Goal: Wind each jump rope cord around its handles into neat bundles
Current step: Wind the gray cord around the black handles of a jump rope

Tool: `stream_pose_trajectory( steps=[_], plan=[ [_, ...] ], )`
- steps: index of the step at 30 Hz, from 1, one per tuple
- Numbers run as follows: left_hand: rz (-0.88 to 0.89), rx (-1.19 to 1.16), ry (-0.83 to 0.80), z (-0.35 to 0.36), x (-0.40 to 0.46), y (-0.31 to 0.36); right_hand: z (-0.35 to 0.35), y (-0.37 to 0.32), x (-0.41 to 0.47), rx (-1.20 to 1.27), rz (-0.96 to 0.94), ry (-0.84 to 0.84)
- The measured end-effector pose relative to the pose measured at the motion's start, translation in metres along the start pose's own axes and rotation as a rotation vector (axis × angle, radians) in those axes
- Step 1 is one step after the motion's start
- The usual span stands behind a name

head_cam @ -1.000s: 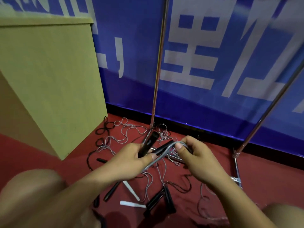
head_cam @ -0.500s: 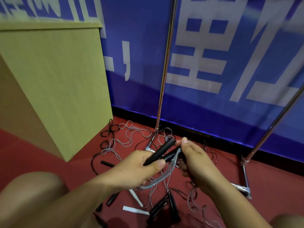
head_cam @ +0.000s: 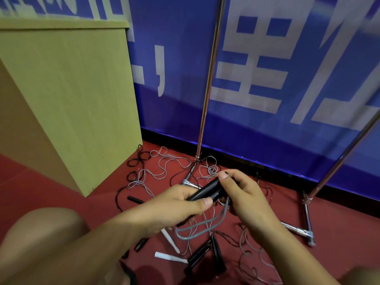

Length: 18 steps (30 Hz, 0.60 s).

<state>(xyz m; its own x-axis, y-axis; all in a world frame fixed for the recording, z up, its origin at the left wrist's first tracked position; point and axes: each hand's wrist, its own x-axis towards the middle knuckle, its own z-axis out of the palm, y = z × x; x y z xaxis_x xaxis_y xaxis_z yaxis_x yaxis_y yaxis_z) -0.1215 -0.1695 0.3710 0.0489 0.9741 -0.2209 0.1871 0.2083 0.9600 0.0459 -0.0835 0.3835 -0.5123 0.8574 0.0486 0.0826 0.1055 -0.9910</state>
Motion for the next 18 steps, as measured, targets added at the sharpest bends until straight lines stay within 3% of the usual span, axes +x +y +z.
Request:
stream_pose_trajectory(
  steps=[6,10,15,18],
  plan=[
    [-0.035,-0.112,-0.048,0.002,0.001,0.003,-0.002,0.003,0.002,-0.027,0.004,0.062],
    [-0.020,-0.005,-0.078,0.000,-0.004,0.002,-0.012,-0.001,0.002,-0.133,0.101,-0.063],
    [-0.010,0.107,-0.151,-0.010,-0.011,0.007,-0.037,-0.020,0.001,0.179,0.237,-0.155],
    [-0.027,0.129,-0.139,-0.013,-0.017,0.006,-0.048,-0.022,-0.002,0.168,0.216,-0.188]
  ],
)
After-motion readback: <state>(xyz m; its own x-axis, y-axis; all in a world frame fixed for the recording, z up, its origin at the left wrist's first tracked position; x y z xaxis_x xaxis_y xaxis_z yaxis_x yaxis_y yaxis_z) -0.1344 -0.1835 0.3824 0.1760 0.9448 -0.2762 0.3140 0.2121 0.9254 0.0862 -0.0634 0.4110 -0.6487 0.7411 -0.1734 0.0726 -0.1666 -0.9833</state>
